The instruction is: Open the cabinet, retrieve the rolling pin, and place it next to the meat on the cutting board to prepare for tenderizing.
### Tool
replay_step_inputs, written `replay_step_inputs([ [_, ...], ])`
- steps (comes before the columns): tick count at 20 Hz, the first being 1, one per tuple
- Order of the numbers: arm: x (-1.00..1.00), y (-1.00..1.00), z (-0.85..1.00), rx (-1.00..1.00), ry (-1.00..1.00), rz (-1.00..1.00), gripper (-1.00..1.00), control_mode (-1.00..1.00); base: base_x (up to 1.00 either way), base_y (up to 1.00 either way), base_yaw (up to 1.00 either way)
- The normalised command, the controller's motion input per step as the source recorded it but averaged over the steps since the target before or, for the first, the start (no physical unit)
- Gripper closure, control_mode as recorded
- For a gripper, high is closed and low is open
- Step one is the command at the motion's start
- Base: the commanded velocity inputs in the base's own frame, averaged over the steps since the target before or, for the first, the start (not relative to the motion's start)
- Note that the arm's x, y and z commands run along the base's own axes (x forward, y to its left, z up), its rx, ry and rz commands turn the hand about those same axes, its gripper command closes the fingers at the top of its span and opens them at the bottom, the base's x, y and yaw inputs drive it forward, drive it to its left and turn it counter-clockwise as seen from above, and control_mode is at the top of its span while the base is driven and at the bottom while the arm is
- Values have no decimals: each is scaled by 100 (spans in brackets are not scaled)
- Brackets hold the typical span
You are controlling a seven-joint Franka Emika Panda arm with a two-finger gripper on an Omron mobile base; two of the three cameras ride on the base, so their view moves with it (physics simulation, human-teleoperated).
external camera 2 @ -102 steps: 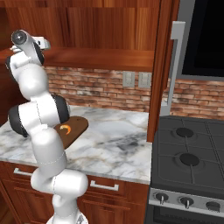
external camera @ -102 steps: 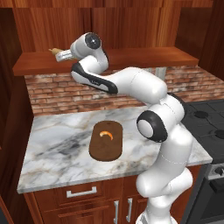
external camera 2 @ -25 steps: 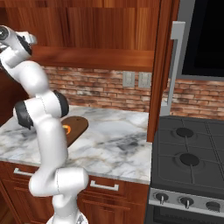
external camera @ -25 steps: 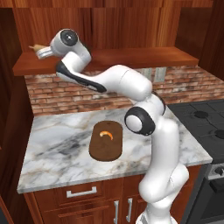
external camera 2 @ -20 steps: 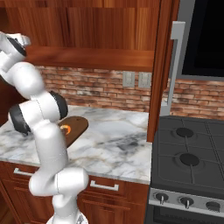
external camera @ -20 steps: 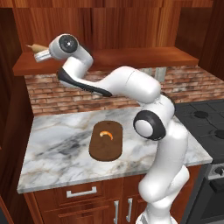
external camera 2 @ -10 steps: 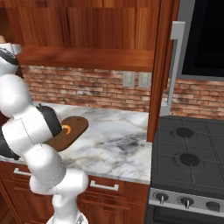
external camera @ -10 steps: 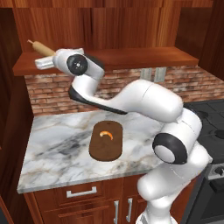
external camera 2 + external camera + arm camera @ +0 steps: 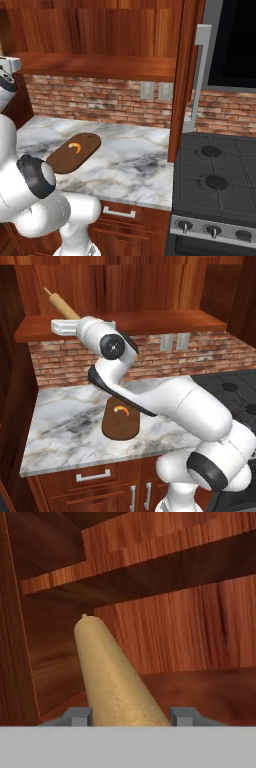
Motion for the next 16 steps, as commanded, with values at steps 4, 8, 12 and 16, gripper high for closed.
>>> replay_step_inputs([
  [4, -82, -42, 32, 21, 0, 0, 100, -100, 0, 0, 0],
  [8, -75, -43, 18, 12, 5, 0, 100, -100, 0, 0, 0],
  [12, -57, -54, 1, 0, 15, 0, 100, -100, 0, 0, 0],
  [16, -49, -54, 0, -2, 19, 0, 100, -100, 0, 0, 0],
])
